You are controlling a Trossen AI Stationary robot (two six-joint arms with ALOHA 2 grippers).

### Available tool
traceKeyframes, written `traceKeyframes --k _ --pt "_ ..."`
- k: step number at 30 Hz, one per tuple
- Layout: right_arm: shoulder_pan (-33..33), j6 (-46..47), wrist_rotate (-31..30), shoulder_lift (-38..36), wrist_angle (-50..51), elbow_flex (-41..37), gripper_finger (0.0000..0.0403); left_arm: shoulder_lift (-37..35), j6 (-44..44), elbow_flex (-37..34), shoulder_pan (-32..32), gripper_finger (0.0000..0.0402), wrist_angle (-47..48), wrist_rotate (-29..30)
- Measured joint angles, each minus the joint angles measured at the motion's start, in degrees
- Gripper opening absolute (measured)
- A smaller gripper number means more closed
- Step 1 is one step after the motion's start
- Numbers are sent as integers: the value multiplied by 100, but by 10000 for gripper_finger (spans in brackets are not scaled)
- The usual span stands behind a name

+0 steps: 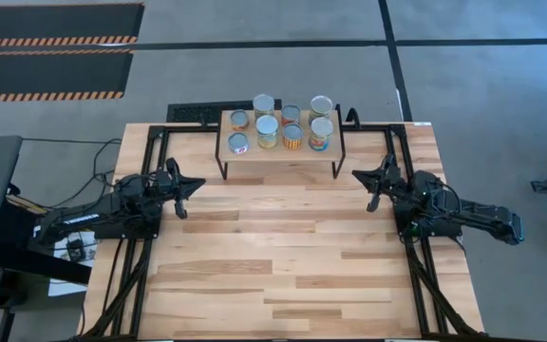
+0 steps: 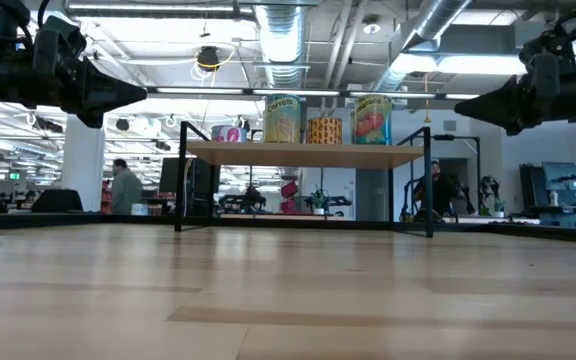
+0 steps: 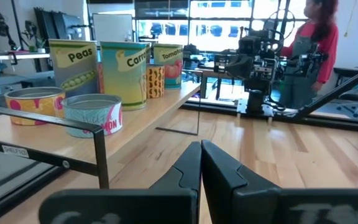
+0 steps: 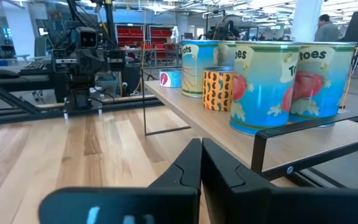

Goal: Pick and place cans onto a shelf
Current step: Return to Home Position

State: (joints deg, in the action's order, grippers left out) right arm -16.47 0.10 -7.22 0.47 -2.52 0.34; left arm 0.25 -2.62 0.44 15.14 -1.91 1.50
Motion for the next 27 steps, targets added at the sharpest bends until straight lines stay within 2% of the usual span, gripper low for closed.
traceKeyframes --k 27 --pt "0 -4 -9 0 22 -9 29 0 -1 -6 0 0 2 -11"
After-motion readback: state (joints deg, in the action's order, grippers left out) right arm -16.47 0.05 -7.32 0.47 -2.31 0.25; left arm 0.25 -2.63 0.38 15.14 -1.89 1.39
